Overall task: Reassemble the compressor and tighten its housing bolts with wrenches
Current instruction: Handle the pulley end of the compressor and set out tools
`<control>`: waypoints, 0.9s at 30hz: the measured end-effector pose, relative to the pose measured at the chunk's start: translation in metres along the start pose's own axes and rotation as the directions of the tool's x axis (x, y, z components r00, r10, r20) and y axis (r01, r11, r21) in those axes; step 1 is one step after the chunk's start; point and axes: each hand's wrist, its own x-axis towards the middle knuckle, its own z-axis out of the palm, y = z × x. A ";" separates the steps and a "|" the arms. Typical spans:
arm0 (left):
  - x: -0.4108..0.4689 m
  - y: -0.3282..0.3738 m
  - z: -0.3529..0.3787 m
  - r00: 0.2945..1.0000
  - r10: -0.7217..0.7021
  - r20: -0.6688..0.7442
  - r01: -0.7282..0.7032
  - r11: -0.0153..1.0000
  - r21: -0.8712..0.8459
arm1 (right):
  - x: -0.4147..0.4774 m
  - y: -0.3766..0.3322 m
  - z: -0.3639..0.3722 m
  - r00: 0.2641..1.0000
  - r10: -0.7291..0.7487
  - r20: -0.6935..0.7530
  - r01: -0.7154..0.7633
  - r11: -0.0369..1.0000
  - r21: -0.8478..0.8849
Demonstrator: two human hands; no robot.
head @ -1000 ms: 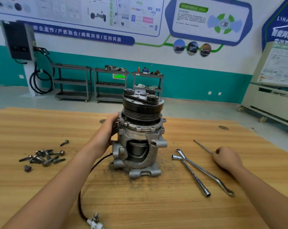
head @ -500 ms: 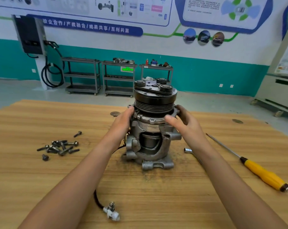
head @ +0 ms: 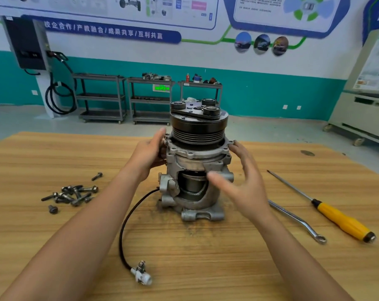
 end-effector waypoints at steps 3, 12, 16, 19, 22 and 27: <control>0.005 0.003 0.002 0.999 -0.051 -0.007 0.051 0.998 -0.020 | 0.021 -0.008 -0.018 0.985 0.023 -0.173 0.014 0.978 0.207; -0.024 0.043 0.011 0.849 0.385 0.361 -0.501 0.805 0.319 | 0.110 -0.021 -0.019 0.862 0.087 0.500 -0.160 0.981 0.105; -0.022 0.043 0.025 0.874 0.436 0.215 -0.482 0.832 0.274 | 0.111 -0.013 -0.009 0.932 0.023 0.361 -0.113 0.966 0.230; -0.016 0.047 0.023 0.887 0.407 0.218 -0.450 0.869 0.205 | 0.106 -0.013 -0.001 0.964 -0.006 0.267 -0.080 0.947 0.312; -0.010 0.049 0.020 0.865 0.434 0.251 -0.466 0.881 0.083 | 0.105 -0.021 0.003 0.982 -0.027 0.185 -0.045 0.925 0.377; 0.003 0.082 0.017 0.792 0.530 0.304 -0.531 0.843 -0.085 | 0.115 -0.061 -0.004 0.997 -0.074 0.018 0.063 0.937 0.344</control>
